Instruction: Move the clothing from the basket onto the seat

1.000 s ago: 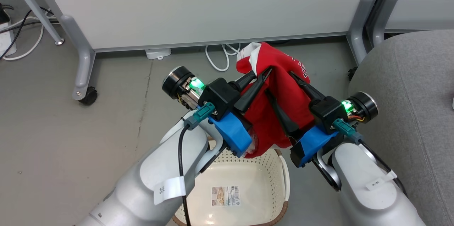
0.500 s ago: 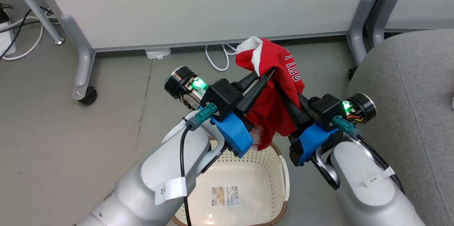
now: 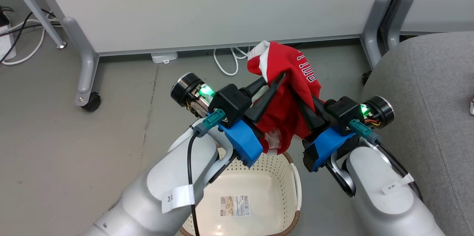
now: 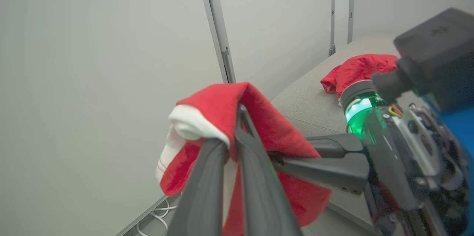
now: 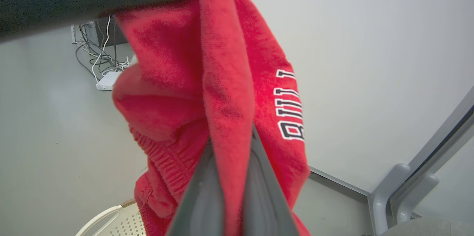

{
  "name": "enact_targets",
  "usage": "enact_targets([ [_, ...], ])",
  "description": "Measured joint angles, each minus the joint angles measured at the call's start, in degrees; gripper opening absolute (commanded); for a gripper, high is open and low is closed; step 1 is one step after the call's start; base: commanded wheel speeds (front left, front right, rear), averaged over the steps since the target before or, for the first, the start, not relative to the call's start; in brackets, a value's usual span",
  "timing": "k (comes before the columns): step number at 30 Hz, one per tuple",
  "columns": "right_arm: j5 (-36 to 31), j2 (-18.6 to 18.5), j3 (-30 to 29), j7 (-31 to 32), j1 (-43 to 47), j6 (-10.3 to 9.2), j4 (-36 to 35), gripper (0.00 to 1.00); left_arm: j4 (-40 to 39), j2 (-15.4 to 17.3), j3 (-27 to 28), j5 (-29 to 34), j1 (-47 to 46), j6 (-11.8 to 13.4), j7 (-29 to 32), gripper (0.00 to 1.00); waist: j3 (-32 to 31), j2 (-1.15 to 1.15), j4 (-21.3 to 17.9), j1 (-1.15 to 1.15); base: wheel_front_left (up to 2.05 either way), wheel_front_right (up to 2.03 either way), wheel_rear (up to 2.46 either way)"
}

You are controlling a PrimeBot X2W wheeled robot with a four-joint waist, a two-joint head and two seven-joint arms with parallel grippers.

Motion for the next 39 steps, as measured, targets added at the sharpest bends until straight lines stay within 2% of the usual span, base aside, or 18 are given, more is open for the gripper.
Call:
enact_targets([
  [8, 0.25, 0.05, -0.40, 0.00, 0.35, 0.00, -0.53, 0.00, 0.48, -0.07, -0.31, -0.07, 0.28, 0.00, 0.00, 1.00, 0.01, 0.00, -0.21, 0.00, 0.00, 0.00, 0.00],
  [20, 0.64, -0.09, -4.21, 0.01, 1.12, 0.00, -2.66, 0.00, 0.43, 0.13, -0.26, 0.57, 1.25, 0.00, -0.03, 1.00, 1.42, 0.00, -2.21, 0.00, 0.00, 0.00, 0.00],
  [30, 0.45, -0.27, -8.53, 0.01, 1.10, 0.00, -4.88, 0.00, 0.01, 0.69, -0.60, 1.05, 1.21, 0.00, -0.03, 1.00, 3.67, 0.00, -6.37, 0.00, 0.00, 0.00, 0.00],
  [39, 0.18, -0.34, -13.97, 0.01, 2.02, 0.00, -7.69, 0.00, -0.53, 0.79, -1.44, 1.91, 1.50, 0.00, -0.03, 1.00, 5.79, 0.00, -12.50, 0.00, 0.00, 0.00, 0.00],
])
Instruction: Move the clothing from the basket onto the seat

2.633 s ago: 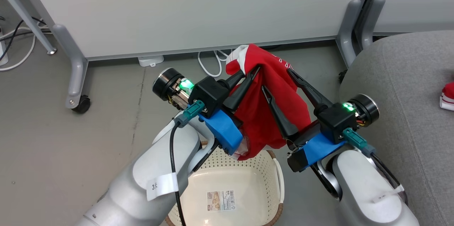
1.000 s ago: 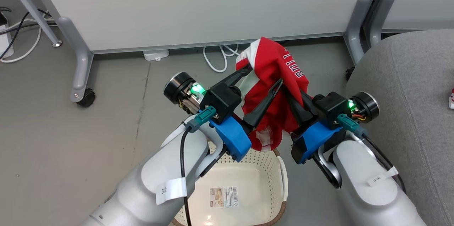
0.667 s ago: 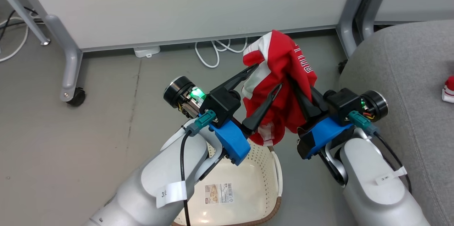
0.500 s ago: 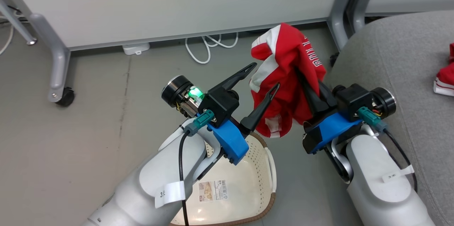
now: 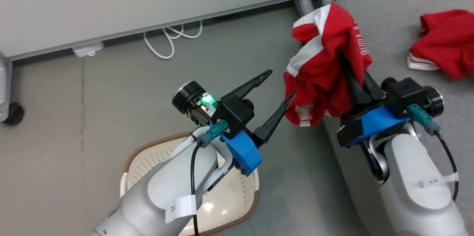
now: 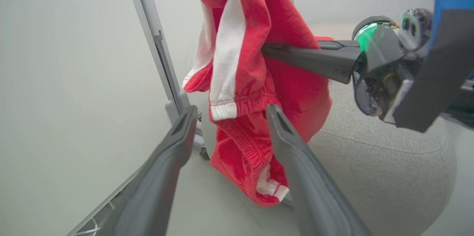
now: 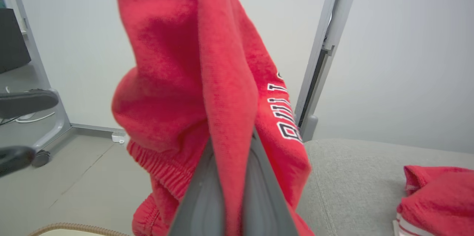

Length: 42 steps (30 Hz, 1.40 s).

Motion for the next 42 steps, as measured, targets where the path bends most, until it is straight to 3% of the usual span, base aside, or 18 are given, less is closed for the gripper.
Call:
enact_targets([
  [19, -0.31, 0.54, -12.27, 0.00, 7.05, 0.00, -5.87, 0.00, -0.07, 0.05, -2.20, 0.38, 0.07, 0.00, 0.00, 1.00, 2.23, 0.00, -9.17, 0.00, 0.00, 0.00, 0.00],
  [27, -0.31, 0.93, -15.83, 0.00, 9.76, 0.00, -7.58, 0.00, 0.14, -0.18, -4.17, 0.25, 0.11, 0.00, 0.00, 1.00, 2.83, 0.00, -10.91, 0.00, 0.00, 0.00, 0.00],
  [42, -0.41, 1.64, -16.05, 0.01, 10.22, 0.00, -9.50, 0.00, 0.43, -0.18, -4.64, -0.40, 0.13, 0.00, 0.00, 1.00, 2.74, 0.00, -11.48, -0.01, 0.00, 0.00, 0.00],
])
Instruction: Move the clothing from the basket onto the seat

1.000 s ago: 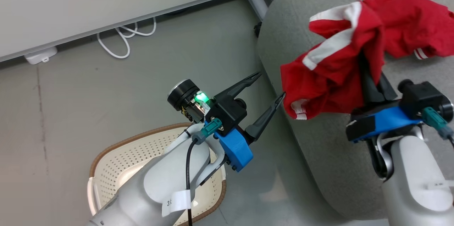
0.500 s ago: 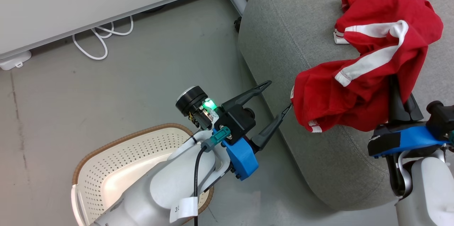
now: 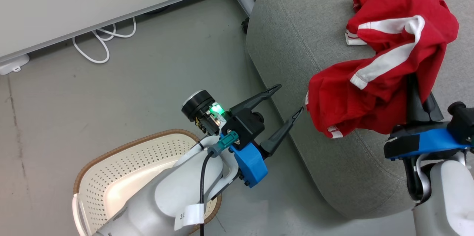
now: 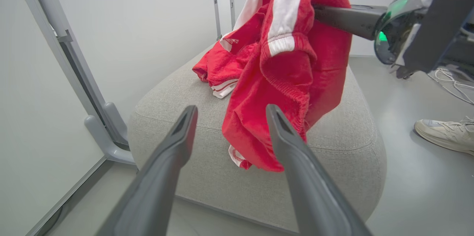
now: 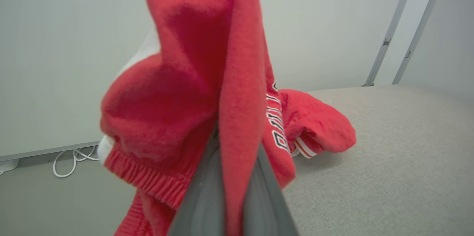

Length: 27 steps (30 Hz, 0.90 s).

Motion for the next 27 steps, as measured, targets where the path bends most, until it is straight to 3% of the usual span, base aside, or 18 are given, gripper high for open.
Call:
enact_targets([
  [11, 0.59, -2.10, -0.67, -0.01, -10.81, 0.00, -4.38, 0.00, -0.86, 1.85, 2.24, 1.68, -1.97, 0.00, 0.00, 1.00, 4.63, 0.00, 0.39, 0.00, 0.00, 0.00, 0.00],
  [17, 0.15, -6.33, -4.45, -0.01, -21.36, 0.00, -7.35, 0.00, -1.52, 3.27, 2.36, 2.75, -5.15, 0.00, 0.00, 1.00, 10.05, 0.00, 1.29, 0.01, 0.00, 0.00, 0.00],
  [27, -0.78, -16.50, -17.26, -0.02, -37.65, 0.00, -9.85, 0.00, -4.04, 5.67, 2.52, 4.76, -11.06, 0.00, 0.88, 1.00, 21.20, 0.00, 2.96, 0.01, 0.00, 0.00, 0.00],
])
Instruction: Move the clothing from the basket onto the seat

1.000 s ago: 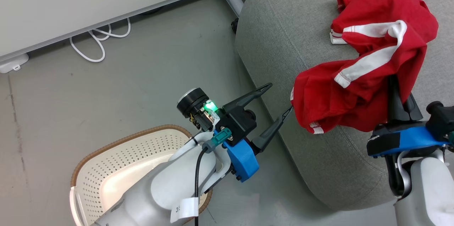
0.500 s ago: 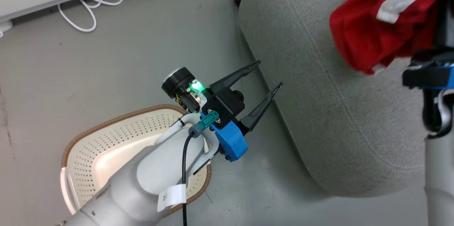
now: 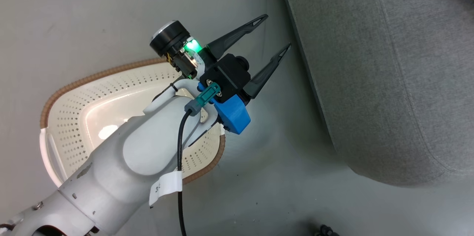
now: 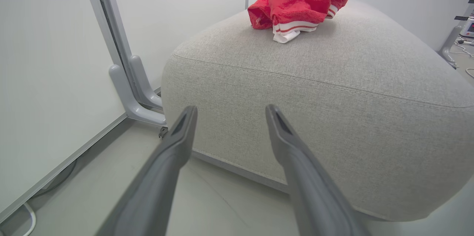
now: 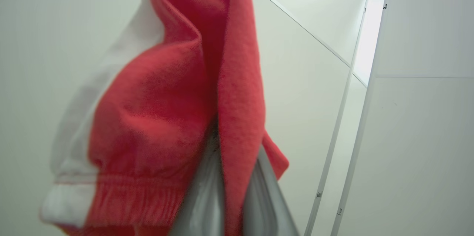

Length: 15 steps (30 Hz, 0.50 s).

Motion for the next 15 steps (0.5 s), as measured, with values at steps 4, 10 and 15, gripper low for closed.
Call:
enact_targets([
  [4, -0.24, -3.49, -4.67, 0.00, -1.97, 0.00, 4.05, 0.00, -0.92, 0.58, -0.07, 0.49, -1.04, 0.08, 0.05, 1.00, 3.88, 0.00, 0.53, 0.00, 0.00, 0.00, 0.00],
  [10, -1.93, -4.35, -9.10, 0.00, -0.52, 0.00, 10.87, 0.00, -1.43, 0.91, -0.22, 0.56, -1.33, 0.10, -0.03, 1.00, 6.73, 0.00, 1.17, 0.00, 0.00, 0.00, 0.00],
  [15, -3.48, -1.09, -11.48, 0.00, 2.32, 0.00, 15.85, 0.00, -1.64, 1.27, -0.35, 0.56, -2.05, 0.32, -0.02, 1.00, 7.84, 0.00, 1.06, 0.00, 0.00, 0.00, 0.00],
])
